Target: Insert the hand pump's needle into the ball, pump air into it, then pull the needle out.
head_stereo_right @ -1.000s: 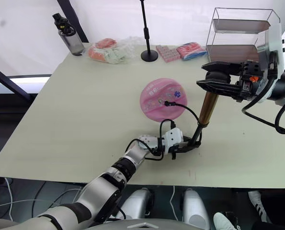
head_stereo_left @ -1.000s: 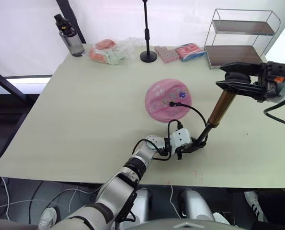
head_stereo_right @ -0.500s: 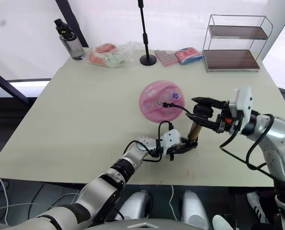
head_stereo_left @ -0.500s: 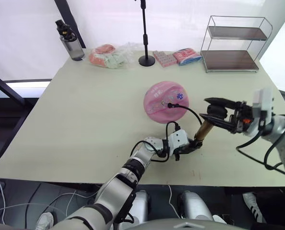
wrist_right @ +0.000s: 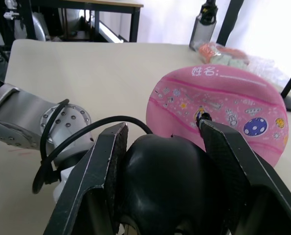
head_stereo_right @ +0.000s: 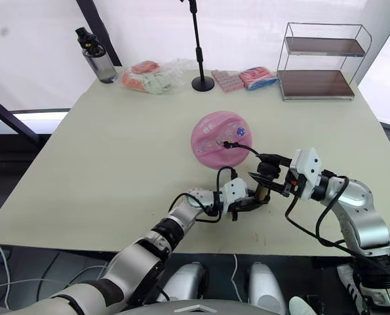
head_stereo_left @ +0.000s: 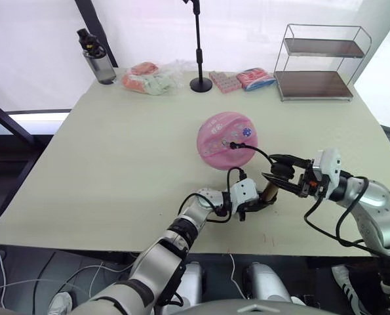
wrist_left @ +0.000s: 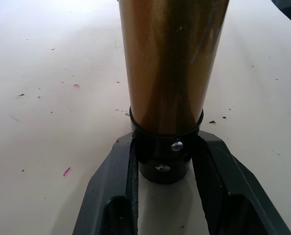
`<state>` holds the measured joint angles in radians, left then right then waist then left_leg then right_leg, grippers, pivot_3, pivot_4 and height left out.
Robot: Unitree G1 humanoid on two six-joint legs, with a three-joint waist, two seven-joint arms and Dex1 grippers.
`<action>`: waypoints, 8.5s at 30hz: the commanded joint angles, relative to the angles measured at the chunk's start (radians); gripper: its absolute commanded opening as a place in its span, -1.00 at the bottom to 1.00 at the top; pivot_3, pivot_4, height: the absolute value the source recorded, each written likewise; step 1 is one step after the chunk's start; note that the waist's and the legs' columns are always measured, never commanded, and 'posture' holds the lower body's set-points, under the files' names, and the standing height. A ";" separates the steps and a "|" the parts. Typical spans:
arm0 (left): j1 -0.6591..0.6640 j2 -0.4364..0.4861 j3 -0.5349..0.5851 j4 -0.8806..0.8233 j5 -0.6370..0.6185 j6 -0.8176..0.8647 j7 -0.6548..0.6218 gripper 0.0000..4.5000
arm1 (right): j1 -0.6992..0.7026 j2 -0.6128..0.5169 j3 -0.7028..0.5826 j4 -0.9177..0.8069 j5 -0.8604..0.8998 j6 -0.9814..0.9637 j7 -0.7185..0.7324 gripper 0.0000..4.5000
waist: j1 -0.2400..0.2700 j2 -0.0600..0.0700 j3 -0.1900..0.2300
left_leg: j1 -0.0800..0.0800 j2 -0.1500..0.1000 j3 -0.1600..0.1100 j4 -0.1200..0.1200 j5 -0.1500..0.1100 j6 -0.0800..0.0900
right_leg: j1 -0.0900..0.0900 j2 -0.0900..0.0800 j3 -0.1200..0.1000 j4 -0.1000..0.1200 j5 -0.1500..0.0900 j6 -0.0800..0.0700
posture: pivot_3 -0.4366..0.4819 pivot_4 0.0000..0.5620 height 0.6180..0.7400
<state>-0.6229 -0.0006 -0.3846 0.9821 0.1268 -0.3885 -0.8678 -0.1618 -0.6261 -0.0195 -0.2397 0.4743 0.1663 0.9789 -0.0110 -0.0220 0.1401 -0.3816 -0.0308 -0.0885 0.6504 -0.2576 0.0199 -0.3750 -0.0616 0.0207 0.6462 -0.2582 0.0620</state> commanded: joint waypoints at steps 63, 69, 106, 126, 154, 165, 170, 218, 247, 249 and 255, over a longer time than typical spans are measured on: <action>0.047 0.017 -0.021 0.084 0.039 0.011 -0.002 -0.51 | -0.314 -0.237 -0.225 -0.126 0.349 0.424 -0.021 -0.17 | 0.003 0.007 0.003 | -0.005 0.000 -0.001 0.000 0.000 0.000 | -0.002 -0.002 -0.002 -0.002 0.000 0.000 | -0.05 -0.47 1.00; 0.048 0.018 -0.020 0.083 0.039 0.012 -0.001 -0.51 | -0.435 -0.297 -0.304 -0.119 0.480 0.536 -0.056 -0.17 | 0.003 0.008 0.004 | -0.005 0.000 -0.001 0.000 0.000 0.000 | -0.003 -0.002 -0.002 -0.002 0.000 0.000 | -0.05 -0.47 1.00; 0.053 0.012 -0.020 0.086 0.040 0.006 0.008 -0.51 | -0.176 -0.038 -0.082 -0.155 0.167 0.221 -0.075 -0.17 | 0.000 0.008 -0.005 | -0.002 0.000 -0.001 0.000 0.000 0.000 | -0.001 0.000 -0.001 -0.002 0.000 0.000 | -0.05 -0.47 1.00; 0.056 0.011 -0.012 0.091 0.049 -0.001 0.011 -0.51 | -0.209 -0.164 -0.131 -0.176 0.246 0.322 -0.042 -0.17 | 0.008 0.008 0.004 | -0.012 -0.001 -0.002 0.001 0.000 0.000 | -0.009 -0.003 -0.003 -0.003 0.000 0.000 | -0.05 -0.47 1.00; 0.042 0.004 -0.008 0.116 0.054 -0.008 0.017 -0.51 | -0.045 0.003 -0.035 -0.064 0.008 -0.065 -0.039 -0.17 | 0.001 0.005 -0.003 | 0.001 0.000 -0.001 0.001 0.000 0.000 | 0.002 0.000 -0.001 -0.002 0.000 0.000 | -0.05 -0.47 1.00; 0.046 0.010 -0.004 0.116 0.051 -0.003 0.001 -0.51 | -0.181 -0.144 -0.213 -0.250 0.230 0.147 -0.067 -0.17 | 0.005 0.006 0.002 | -0.002 0.000 -0.001 0.001 0.000 0.000 | 0.000 -0.001 -0.001 -0.003 0.000 0.000 | -0.05 -0.47 1.00; 0.046 0.010 0.000 0.114 0.045 0.009 -0.011 -0.51 | -0.218 -0.190 -0.263 -0.257 0.259 0.159 -0.064 -0.17 | 0.004 0.006 0.002 | -0.003 0.000 -0.001 0.001 0.000 0.000 | -0.001 -0.002 -0.001 -0.003 0.000 0.000 | -0.05 -0.47 1.00; 0.046 0.006 0.031 0.091 0.013 0.073 -0.034 -0.51 | -0.232 -0.077 -0.255 -0.264 0.303 0.208 -0.177 -0.17 | 0.000 0.009 0.005 | -0.002 0.000 -0.001 -0.001 0.000 0.000 | -0.001 -0.001 -0.002 -0.003 0.000 0.000 | -0.05 -0.47 1.00; 0.044 0.009 0.027 0.090 0.019 0.067 -0.025 -0.51 | 0.180 0.136 0.082 0.135 -0.149 -0.224 -0.106 -0.17 | -0.002 -0.002 -0.010 | 0.004 0.001 -0.001 -0.001 0.000 0.000 | 0.003 0.003 -0.001 -0.003 0.000 0.000 | -0.05 -0.47 1.00; 0.044 0.011 0.029 0.090 0.018 0.067 -0.025 -0.51 | 0.191 0.130 0.080 0.131 -0.153 -0.233 -0.098 -0.17 | -0.002 -0.001 -0.011 | 0.004 0.001 -0.001 -0.001 0.000 0.000 | 0.003 0.003 -0.001 -0.003 0.000 0.000 | -0.05 -0.47 1.00; 0.047 0.015 0.028 0.089 0.019 0.065 -0.028 -0.51 | 0.122 0.083 -0.007 -0.014 -0.034 -0.160 -0.105 -0.17 | -0.001 -0.001 -0.011 | 0.003 0.001 -0.002 -0.001 0.000 0.000 | 0.003 0.003 -0.001 -0.003 0.000 0.000 | -0.05 -0.47 1.00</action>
<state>-0.6152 -0.0118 -0.3454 1.0105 0.1146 -0.3760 -0.8893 -0.0517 -0.5246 -0.0200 -0.2204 0.3927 -0.0557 0.8458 -0.0122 -0.0226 0.1291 -0.3795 -0.0296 -0.0902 0.6492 -0.2577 0.0198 -0.3722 -0.0590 0.0201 0.6432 -0.2585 0.0618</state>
